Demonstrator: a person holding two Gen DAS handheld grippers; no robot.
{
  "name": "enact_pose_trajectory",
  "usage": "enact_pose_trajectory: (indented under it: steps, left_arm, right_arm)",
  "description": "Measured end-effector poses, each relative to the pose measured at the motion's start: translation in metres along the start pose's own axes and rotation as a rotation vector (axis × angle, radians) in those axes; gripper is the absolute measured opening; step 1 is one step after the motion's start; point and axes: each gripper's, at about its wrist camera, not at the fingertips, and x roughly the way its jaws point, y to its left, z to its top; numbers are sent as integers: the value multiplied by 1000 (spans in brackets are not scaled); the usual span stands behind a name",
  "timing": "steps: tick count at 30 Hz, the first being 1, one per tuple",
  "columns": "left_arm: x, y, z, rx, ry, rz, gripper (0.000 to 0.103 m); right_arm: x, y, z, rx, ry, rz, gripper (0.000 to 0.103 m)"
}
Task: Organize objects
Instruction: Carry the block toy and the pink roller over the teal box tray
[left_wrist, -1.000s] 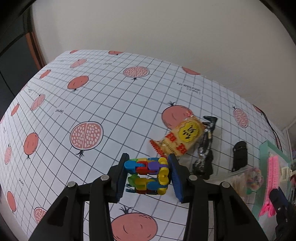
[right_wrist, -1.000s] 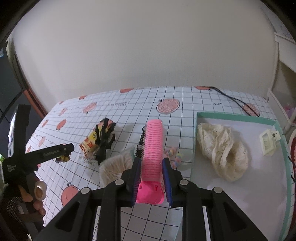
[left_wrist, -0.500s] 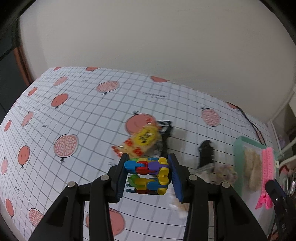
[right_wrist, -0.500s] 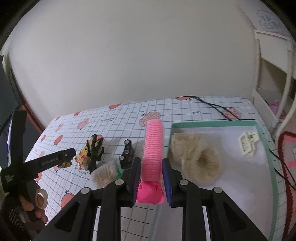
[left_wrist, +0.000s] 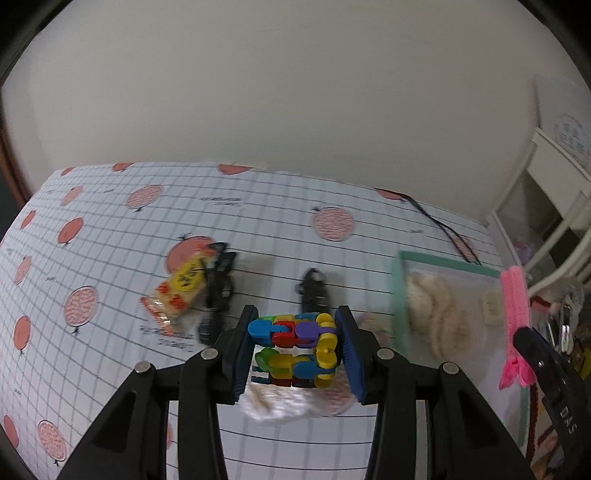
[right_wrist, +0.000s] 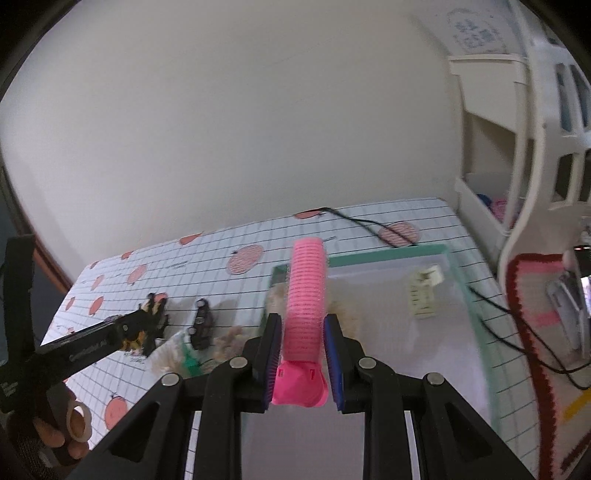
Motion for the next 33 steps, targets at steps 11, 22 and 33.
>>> enact_pose_trajectory:
  steps: [11, 22, 33]
  left_arm:
    - [1, -54, -12, 104, -12, -105, 44]
    - [6, -87, -22, 174, -1, -180, 44]
    - [21, -106, -33, 218, 39, -213, 44]
  right_arm:
    - [-9, -39, 4, 32, -14, -74, 25]
    - [-7, -56, 1, 8, 2, -157, 25]
    - [10, -75, -9, 13, 65, -218, 25]
